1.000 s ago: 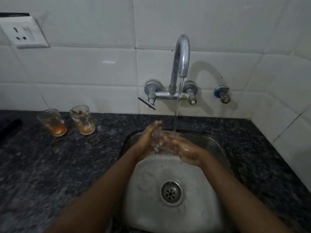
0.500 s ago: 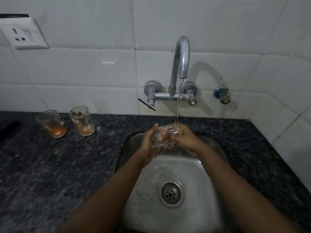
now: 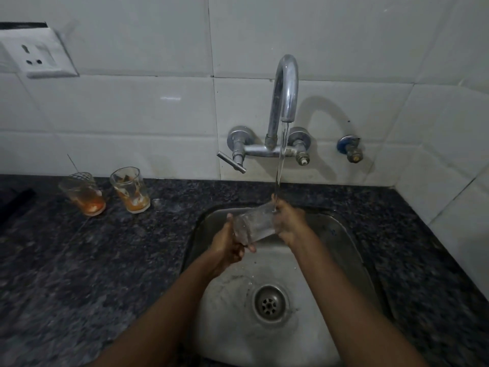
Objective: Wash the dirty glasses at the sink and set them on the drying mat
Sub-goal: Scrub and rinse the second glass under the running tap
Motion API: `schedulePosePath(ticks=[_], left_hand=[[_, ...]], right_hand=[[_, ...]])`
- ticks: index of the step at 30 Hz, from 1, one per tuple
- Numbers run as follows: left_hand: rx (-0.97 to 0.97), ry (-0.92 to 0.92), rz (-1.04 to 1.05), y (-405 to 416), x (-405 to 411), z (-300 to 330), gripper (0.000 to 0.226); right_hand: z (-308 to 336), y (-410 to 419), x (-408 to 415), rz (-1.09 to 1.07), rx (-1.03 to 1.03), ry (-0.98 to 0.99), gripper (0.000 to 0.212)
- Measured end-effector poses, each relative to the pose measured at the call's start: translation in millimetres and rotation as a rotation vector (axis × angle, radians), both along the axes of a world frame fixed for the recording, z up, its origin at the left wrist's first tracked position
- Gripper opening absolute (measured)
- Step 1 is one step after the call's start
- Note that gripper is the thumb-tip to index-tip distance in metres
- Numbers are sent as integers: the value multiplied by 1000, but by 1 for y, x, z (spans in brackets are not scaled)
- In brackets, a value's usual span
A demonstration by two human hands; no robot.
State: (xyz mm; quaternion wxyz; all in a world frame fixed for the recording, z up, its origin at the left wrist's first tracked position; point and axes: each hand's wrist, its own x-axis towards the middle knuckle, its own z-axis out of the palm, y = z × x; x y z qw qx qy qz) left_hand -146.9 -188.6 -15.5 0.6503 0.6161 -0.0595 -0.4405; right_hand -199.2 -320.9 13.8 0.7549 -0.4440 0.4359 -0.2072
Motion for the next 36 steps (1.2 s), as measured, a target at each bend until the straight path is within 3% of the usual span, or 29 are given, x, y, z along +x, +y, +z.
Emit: schedulePosePath(ticks=[2, 6, 9, 11, 13, 15, 17, 19, 23, 26, 28, 31, 33, 34, 36], left_hand=[[24, -125, -64, 8, 0, 12, 67], [-63, -282, -123, 7, -10, 33, 58], [-63, -272, -131, 4, -10, 47, 54], [-16, -274, -146, 5, -5, 53, 54], [58, -307, -95, 6, 5, 56, 53], [115, -395, 9, 1, 21, 58, 50], [170, -555, 96, -11, 39, 64, 54], [271, -711, 150, -25, 53, 75, 62], [427, -959, 149, -50, 72, 90, 55], [432, -1058, 176, -57, 70, 91, 40], [490, -1224, 130, -60, 68, 92, 37], [644, -1450, 71, -59, 70, 95, 52], [600, -1397, 70, -50, 62, 86, 67], [516, -1227, 64, -42, 53, 75, 73], [241, -589, -67, -20, 26, 51, 78]], right_hand=[[-3, -1, -3, 136, 236, -57, 27], [-6, 12, -4, 306, 472, -240, 35], [-3, 12, -10, 432, 588, -325, 49], [3, 7, -13, 430, 604, -304, 39], [7, 3, -13, 382, 434, -220, 26], [7, 0, -13, 275, 52, -67, 8], [5, 1, -15, 222, -310, 56, 30], [4, 5, -17, 210, -487, 40, 57], [2, 1, -22, 236, -700, -43, 68], [8, -6, -21, 211, -759, -49, 70], [12, -7, -20, 187, -800, -19, 70], [18, -10, -22, 134, -655, -94, 69], [21, -5, -24, 100, -466, -257, 67], [23, 1, -25, 82, -386, -337, 65], [23, 14, -25, 61, -264, -453, 63]])
